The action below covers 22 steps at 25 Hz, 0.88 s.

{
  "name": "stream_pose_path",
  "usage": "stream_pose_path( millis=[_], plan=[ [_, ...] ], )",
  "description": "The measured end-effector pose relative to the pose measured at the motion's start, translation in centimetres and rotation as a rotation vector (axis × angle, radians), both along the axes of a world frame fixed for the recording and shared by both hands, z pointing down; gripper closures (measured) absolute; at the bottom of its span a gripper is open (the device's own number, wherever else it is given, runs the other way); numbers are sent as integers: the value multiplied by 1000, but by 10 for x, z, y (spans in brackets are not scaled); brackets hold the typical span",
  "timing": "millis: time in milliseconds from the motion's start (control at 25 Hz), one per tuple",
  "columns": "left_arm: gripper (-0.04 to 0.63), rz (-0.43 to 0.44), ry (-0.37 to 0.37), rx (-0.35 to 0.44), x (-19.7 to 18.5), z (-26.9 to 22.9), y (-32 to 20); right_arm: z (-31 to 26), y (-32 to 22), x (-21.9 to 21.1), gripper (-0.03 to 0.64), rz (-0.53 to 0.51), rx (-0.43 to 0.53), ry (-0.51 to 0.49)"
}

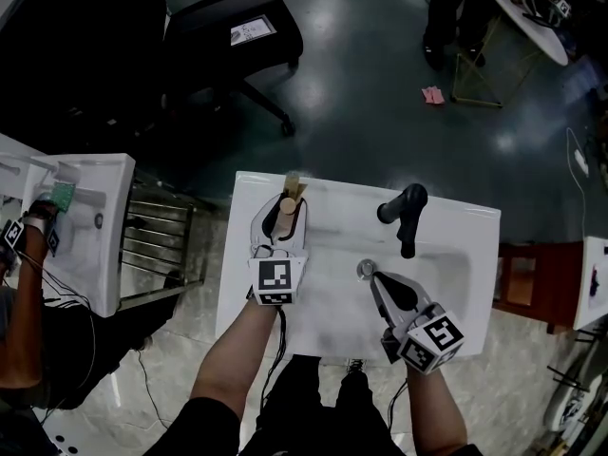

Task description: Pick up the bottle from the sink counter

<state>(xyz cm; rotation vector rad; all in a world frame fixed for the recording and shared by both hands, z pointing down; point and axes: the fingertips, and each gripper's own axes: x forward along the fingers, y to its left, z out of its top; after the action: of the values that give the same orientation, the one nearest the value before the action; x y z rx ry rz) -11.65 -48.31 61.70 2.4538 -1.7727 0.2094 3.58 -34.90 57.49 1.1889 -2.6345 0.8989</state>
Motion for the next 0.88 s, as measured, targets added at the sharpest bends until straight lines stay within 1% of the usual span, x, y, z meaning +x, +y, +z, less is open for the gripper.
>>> stream_pose_path(
  millis=[200, 320, 400, 560, 680, 800, 880],
  plan=[
    [456, -13, 1, 33, -1, -2, 1, 5, 2, -1, 617, 2, -9, 2],
    [456, -20, 2, 41, -3, -2, 1, 11, 5, 0, 617, -5, -13, 21],
    [457, -24, 3, 40, -3, -2, 0, 15, 5, 1, 617, -4, -19, 32],
    [457, -14, 4, 35, -2, -1, 0, 14, 4, -2, 617, 3, -17, 12],
    [459, -12, 3, 26, -3, -1, 1, 14, 4, -2, 617, -5, -19, 28],
    [459, -17, 5, 14, -5, -1, 2, 11, 3, -3, 617, -4, -14, 12],
    [459, -18, 11, 7, -7, -1, 3, 12, 3, -1, 617, -6, -15, 18]
  ],
)
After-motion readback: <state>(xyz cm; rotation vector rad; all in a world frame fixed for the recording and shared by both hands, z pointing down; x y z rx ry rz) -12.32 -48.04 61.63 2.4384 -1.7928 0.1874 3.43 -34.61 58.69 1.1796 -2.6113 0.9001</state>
